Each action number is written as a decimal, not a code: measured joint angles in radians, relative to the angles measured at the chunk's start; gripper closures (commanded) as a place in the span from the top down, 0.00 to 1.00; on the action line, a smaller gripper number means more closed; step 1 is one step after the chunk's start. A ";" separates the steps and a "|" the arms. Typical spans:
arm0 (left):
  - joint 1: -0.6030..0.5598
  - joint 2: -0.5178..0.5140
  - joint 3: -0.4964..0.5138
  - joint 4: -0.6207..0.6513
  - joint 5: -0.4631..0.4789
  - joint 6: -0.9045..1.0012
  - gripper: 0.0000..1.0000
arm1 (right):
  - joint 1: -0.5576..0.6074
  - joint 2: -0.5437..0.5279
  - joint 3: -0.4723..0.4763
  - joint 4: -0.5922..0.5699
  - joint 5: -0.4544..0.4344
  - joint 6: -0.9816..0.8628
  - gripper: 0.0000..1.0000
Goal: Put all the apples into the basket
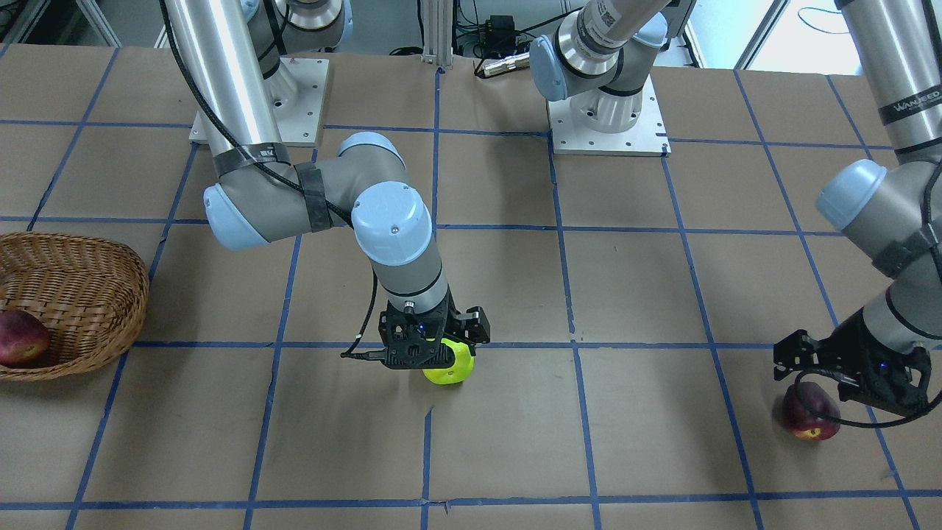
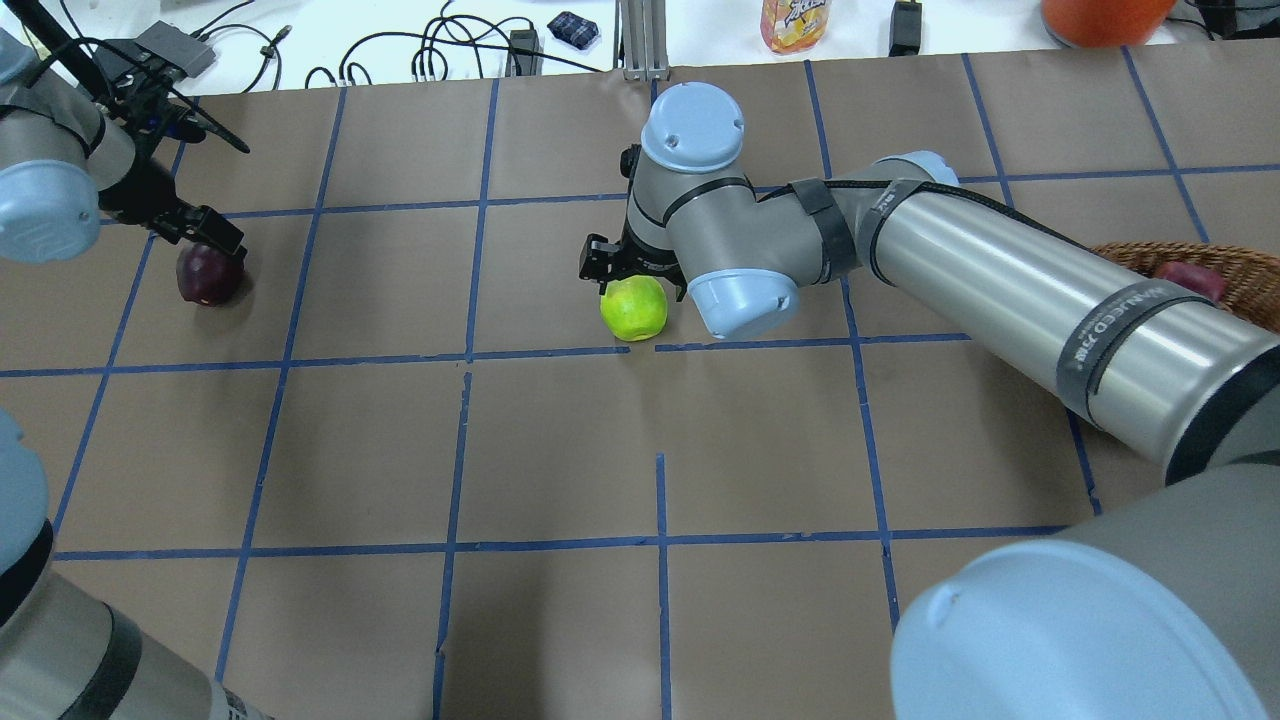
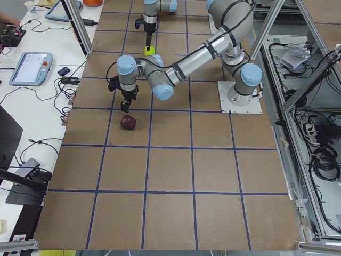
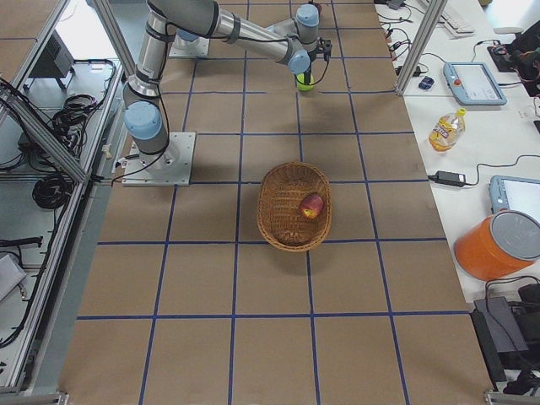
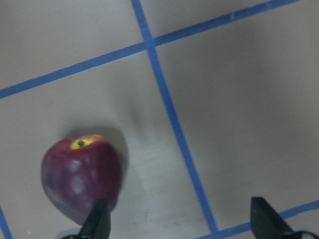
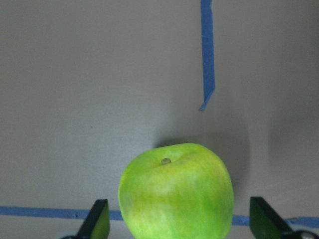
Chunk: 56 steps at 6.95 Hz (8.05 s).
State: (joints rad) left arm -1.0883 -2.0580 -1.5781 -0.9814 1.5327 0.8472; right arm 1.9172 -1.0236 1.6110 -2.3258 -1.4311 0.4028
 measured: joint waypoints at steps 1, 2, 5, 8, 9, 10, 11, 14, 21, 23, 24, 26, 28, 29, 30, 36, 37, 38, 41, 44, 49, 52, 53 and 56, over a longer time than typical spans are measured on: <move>0.024 -0.027 0.003 0.033 0.001 0.038 1.00 | 0.005 0.014 0.000 -0.009 -0.005 -0.002 1.00; 0.035 -0.050 0.013 0.049 0.002 0.054 1.00 | 0.007 0.030 0.002 -0.036 -0.012 -0.004 0.88; 0.039 -0.130 0.057 0.059 -0.006 0.048 1.00 | 0.006 0.052 0.004 -0.068 -0.036 -0.034 0.40; 0.039 -0.174 0.071 0.055 -0.012 0.023 0.05 | -0.119 -0.123 0.003 0.196 -0.108 -0.216 0.40; 0.037 -0.170 0.075 0.051 -0.011 0.021 0.01 | -0.231 -0.182 0.014 0.284 -0.161 -0.390 0.40; 0.031 -0.161 0.076 0.039 -0.008 0.012 0.01 | -0.370 -0.222 0.030 0.329 -0.220 -0.591 0.40; 0.013 -0.143 0.075 -0.002 -0.007 -0.026 0.01 | -0.508 -0.244 0.051 0.341 -0.250 -0.781 0.41; -0.225 -0.009 0.019 -0.152 -0.014 -0.422 0.02 | -0.851 -0.268 0.177 0.282 -0.207 -1.172 1.00; -0.819 -0.049 -0.061 0.109 -0.103 -1.490 1.00 | -0.617 -0.382 0.262 0.241 -0.106 -0.806 1.00; -0.834 -0.053 -0.063 0.114 -0.048 -1.502 1.00 | -0.439 -0.335 0.264 0.155 -0.087 -0.546 1.00; -0.821 -0.037 -0.055 0.092 -0.012 -1.475 1.00 | -0.388 -0.309 0.263 0.117 -0.083 -0.476 1.00; -0.716 0.046 -0.004 -0.072 -0.020 -1.327 1.00 | -0.325 -0.275 0.254 0.083 -0.016 -0.414 1.00; -0.564 0.159 0.084 -0.347 -0.033 -1.077 1.00 | -0.244 -0.233 0.241 0.028 0.072 -0.363 1.00; -0.491 0.218 0.116 -0.468 -0.034 -0.959 1.00 | -0.184 -0.198 0.225 -0.021 0.080 -0.303 1.00; -0.449 0.284 0.135 -0.552 -0.033 -0.897 1.00 | -0.129 -0.153 0.200 -0.067 0.076 -0.264 1.00; -0.470 0.450 0.128 -0.610 0.067 -0.847 1.00 | -0.044 0.007 0.153 -0.164 0.064 -0.288 0.46; -0.463 0.451 0.131 -0.606 0.083 -0.847 1.00 | -0.048 -0.001 0.150 -0.150 0.062 -0.292 0.46; -0.454 0.451 0.130 -0.604 0.087 -0.845 1.00 | -0.072 -0.036 0.144 -0.103 0.058 -0.298 0.46; -0.444 0.451 0.132 -0.602 0.090 -0.806 1.00 | -0.351 -0.229 0.132 0.186 -0.002 -0.529 0.46; -0.440 0.450 0.147 -0.602 0.091 -0.800 1.00 | -0.694 -0.306 0.134 0.210 -0.172 -1.024 0.47; -0.437 0.452 0.151 -0.602 0.093 -0.801 1.00 | -1.098 -0.221 0.154 0.179 -0.041 -1.513 1.00; -0.438 0.454 0.151 -0.600 0.095 -0.801 1.00 | -1.109 -0.224 0.174 0.192 -0.048 -1.535 1.00; -0.437 0.455 0.151 -0.600 0.095 -0.801 1.00 | -1.107 -0.247 0.170 0.241 -0.049 -1.531 1.00; -0.438 0.455 0.149 -0.600 0.096 -0.800 1.00 | -0.980 -0.425 0.138 0.498 -0.055 -1.381 1.00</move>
State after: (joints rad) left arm -1.5259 -1.6029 -1.4287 -1.5811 1.6286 0.0473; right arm 0.9375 -1.4487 1.7491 -1.8274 -1.4862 -0.9782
